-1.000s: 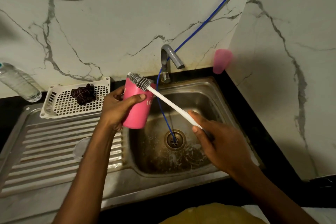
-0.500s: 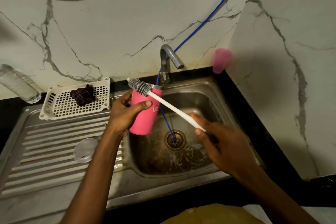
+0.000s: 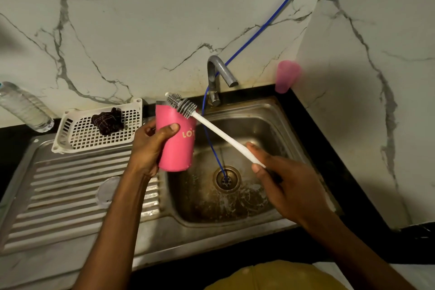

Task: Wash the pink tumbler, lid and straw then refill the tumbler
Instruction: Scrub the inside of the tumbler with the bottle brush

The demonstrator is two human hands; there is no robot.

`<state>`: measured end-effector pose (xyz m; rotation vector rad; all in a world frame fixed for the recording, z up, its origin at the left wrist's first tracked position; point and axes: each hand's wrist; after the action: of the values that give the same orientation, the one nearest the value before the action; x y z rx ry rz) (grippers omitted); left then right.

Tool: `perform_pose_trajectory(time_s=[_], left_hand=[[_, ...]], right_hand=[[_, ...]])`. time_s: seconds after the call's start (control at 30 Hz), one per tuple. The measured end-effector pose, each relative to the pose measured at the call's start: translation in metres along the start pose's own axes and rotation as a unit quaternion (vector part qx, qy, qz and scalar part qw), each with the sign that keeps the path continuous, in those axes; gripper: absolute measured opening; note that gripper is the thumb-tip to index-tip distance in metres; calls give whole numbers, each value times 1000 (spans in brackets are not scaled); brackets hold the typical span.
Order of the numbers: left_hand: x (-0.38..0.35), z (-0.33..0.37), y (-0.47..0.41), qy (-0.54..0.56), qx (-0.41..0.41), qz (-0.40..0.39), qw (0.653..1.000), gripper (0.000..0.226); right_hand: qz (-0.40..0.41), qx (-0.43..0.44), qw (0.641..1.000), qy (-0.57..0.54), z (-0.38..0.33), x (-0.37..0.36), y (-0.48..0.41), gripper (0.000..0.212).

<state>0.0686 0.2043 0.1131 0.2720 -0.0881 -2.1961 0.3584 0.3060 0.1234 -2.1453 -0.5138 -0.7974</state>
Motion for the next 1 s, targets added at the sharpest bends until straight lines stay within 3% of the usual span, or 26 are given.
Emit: perform_pose_trajectory(time_s=[0.17,0.37,0.53,0.63,0.9,1.0], left_hand=[[-9,1,4,38,6,-11,999,109],[-12,3,11,134,52,-94,985,100],[-12,-10,13,74,1,-44,996,107],[-13,-15,14,60,-58,-51,995,81],[-22,-28,18,-204,-191,-39,959,98],[-18,-34,13,-368,-278,-20,887,98]], right_hand=[[22,-14,998,-52,7,-4,4,46],[55,-93,986,-123,21,-5,15,42],[64,-160,974,-150,28,-8,14,44],[74,-182,964,-178,25,-10,14,43],[30,-190,961,-199,14,-2,6,41],[-27,-198,964,-175,18,5,8,41]])
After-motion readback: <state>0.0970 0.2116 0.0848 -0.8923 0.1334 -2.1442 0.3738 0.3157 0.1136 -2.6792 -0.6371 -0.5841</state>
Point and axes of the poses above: each hand's wrist, its own y-axis away from the middle knuckle, its own x-axis out of the back of the hand, z = x × y, and after that the axes turned 10 degrees about z, right-handed
